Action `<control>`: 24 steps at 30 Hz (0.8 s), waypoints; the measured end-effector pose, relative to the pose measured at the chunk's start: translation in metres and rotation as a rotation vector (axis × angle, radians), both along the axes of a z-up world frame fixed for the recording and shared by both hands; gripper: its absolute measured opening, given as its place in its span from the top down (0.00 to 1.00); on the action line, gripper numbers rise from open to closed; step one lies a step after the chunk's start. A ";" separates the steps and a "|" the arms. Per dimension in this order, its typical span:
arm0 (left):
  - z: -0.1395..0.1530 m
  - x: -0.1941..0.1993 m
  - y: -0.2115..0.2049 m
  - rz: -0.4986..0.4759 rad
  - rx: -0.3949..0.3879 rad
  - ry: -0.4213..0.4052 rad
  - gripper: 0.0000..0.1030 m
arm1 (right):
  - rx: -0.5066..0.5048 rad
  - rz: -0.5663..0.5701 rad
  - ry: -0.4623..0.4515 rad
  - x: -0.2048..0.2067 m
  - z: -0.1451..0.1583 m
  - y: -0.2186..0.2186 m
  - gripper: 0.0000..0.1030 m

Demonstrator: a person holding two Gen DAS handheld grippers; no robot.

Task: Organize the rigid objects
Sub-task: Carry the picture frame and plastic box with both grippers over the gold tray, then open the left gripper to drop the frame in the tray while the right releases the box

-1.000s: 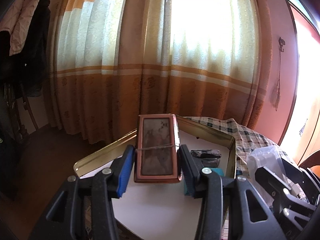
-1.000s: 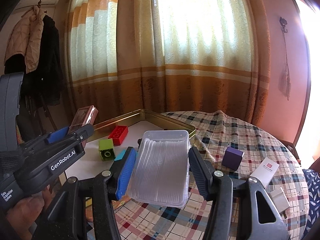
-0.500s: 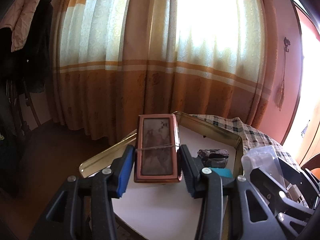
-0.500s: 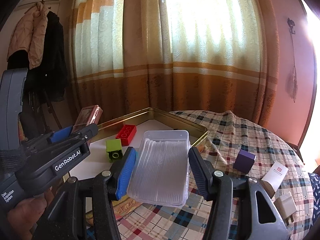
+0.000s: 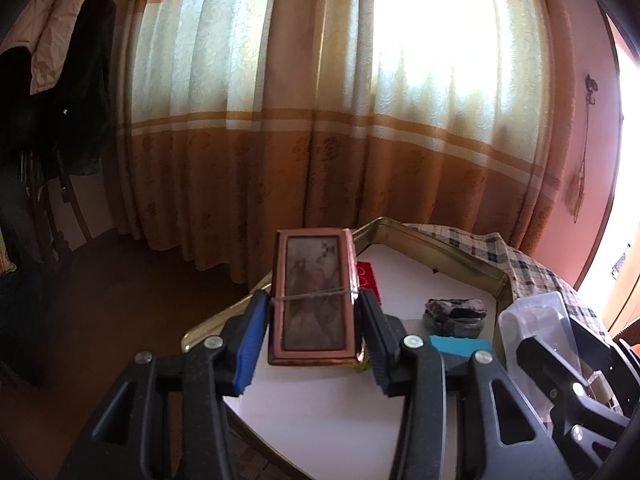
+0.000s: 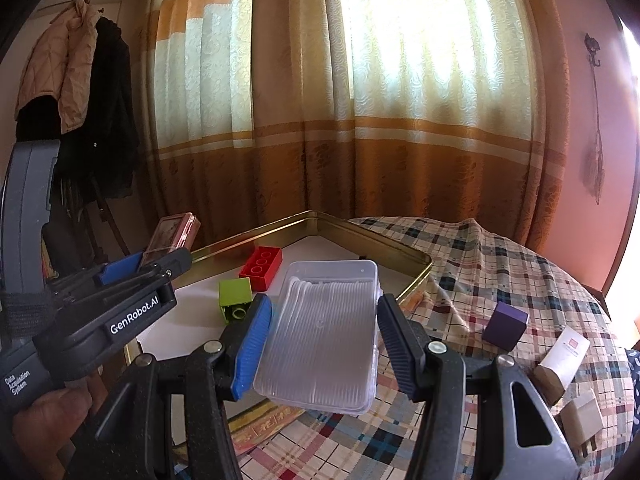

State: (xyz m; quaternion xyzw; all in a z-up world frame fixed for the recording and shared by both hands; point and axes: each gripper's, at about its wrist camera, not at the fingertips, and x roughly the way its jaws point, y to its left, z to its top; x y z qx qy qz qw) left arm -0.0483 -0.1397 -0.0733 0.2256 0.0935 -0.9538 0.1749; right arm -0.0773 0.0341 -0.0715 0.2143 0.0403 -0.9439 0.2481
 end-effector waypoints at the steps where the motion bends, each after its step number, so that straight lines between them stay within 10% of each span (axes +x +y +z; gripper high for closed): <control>1: -0.001 -0.001 -0.001 0.001 -0.001 -0.006 0.56 | 0.002 0.002 -0.004 -0.002 0.000 -0.001 0.44; 24: 0.000 -0.037 -0.023 -0.038 -0.035 -0.183 0.56 | 0.101 0.076 -0.131 -0.072 0.004 -0.056 0.44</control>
